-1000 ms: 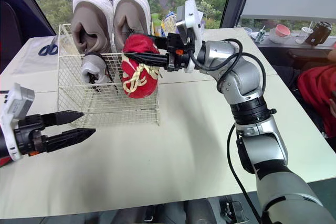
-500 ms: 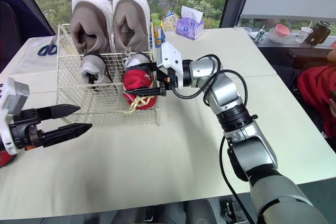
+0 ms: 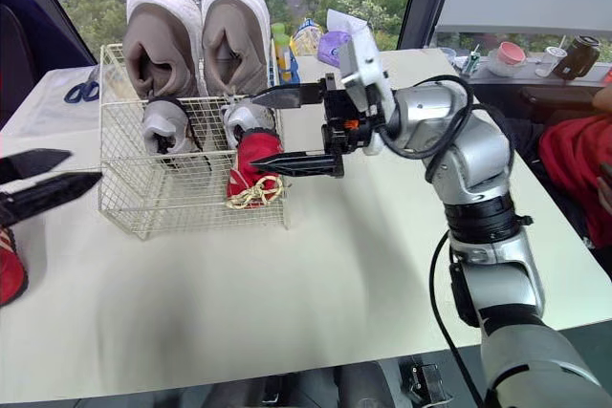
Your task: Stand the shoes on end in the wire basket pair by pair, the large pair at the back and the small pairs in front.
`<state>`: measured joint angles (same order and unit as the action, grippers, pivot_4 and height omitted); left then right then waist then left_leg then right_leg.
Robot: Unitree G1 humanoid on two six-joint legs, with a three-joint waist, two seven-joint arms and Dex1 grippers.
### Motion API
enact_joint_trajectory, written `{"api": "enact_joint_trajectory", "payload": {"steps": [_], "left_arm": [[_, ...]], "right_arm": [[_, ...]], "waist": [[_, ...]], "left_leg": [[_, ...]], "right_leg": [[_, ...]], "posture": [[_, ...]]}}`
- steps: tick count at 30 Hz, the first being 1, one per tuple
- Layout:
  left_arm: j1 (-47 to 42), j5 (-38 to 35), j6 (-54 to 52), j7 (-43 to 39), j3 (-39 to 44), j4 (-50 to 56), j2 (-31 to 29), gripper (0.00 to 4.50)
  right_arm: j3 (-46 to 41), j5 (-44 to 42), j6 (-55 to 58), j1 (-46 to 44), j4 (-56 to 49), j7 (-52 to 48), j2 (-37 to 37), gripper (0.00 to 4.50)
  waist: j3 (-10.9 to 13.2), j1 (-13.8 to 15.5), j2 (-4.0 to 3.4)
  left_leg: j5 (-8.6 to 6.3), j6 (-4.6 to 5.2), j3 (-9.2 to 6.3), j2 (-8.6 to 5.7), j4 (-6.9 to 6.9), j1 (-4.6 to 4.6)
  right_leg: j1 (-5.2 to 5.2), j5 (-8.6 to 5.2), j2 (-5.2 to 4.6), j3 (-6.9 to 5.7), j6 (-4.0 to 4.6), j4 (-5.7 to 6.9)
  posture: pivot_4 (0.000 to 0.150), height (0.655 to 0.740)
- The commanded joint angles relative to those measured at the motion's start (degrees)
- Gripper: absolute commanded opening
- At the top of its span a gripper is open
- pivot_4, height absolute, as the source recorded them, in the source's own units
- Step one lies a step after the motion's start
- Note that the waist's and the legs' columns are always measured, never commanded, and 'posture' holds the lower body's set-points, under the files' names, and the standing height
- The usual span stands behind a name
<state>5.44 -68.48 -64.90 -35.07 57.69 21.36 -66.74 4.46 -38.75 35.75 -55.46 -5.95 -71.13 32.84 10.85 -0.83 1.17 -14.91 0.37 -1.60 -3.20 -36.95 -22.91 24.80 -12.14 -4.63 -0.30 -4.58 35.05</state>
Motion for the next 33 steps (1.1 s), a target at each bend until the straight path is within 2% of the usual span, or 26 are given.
{"api": "enact_joint_trajectory", "payload": {"steps": [1, 4, 8, 16, 23, 29, 33], "left_arm": [[2.20, 11.00, -3.17, 3.52, 6.34, -9.27, -4.24, 4.50], [2.93, 20.18, -6.90, 9.71, 3.78, -18.23, -7.67, 4.50], [-5.09, 26.26, -14.52, 18.63, -4.17, -29.21, -8.94, 4.50], [-23.70, 33.64, -18.06, 25.33, -14.77, -40.02, -5.85, 4.50], [-34.40, 39.76, -13.09, 24.21, -24.13, -52.53, -4.93, 4.50], [-48.95, 48.25, 1.36, 18.06, -37.31, -72.16, -2.48, 4.50], [-55.36, 52.85, 5.62, 14.25, -42.24, -83.41, -0.31, 4.50]], "right_arm": [[-3.55, -2.90, 5.03, -3.52, -1.29, -4.81, 7.76, 4.43], [-2.68, -3.84, 8.69, -5.23, -0.77, -9.98, 14.02, 4.43], [-1.06, -4.30, 10.76, -6.76, -0.25, -17.43, 19.57, 4.43], [1.38, -1.02, 8.40, -5.52, -1.09, -20.20, 20.64, 4.43], [-1.11, -2.62, 10.82, -3.64, -3.86, -16.05, 20.10, 4.43], [-3.21, -4.31, 12.90, -2.01, -6.52, -11.40, 19.90, 4.43], [-4.41, -5.70, 14.33, -1.53, -7.86, -9.10, 20.26, 4.43]], "waist": [[0.01, 0.02, -0.02], [0.02, 0.05, -0.04], [0.00, 0.04, 0.00], [-0.10, 0.17, 0.24], [-0.10, 0.15, 0.25], [-0.17, 0.53, 0.36], [-0.21, 0.35, 0.42]], "left_leg": [[0.00, 0.01, 0.00, 0.00, 0.00, -0.01], [0.00, 0.02, 0.02, 0.00, 0.03, -0.05], [-0.01, 0.01, 0.02, 0.01, 0.06, -0.05], [-0.11, -0.17, 0.04, 0.00, -0.03, -0.35], [-0.11, -0.20, 0.04, 0.00, 0.02, -0.50], [-0.11, -0.20, 0.04, -0.02, -0.08, -0.49], [-0.10, -0.17, 0.06, -0.05, -0.12, -0.51]], "right_leg": [[0.01, 0.00, 0.00, 0.00, 0.00, 0.00], [0.10, -0.01, 0.00, -0.01, 0.00, 0.00], [0.10, -0.03, -0.01, -0.03, 0.00, 0.00], [0.39, 0.14, -0.10, -0.04, -0.23, 0.07], [0.60, 0.16, -0.10, -0.04, -0.26, 0.15], [0.52, 0.17, -0.13, -0.08, -0.25, 0.15], [0.52, 0.19, -0.15, -0.08, -0.26, 0.15]], "posture": [[0.150, 0.7400], [0.150, 0.7400], [0.150, 0.7400], [0.150, 0.7400], [0.150, 0.7400], [0.150, 0.7400], [0.150, 0.7400]]}}
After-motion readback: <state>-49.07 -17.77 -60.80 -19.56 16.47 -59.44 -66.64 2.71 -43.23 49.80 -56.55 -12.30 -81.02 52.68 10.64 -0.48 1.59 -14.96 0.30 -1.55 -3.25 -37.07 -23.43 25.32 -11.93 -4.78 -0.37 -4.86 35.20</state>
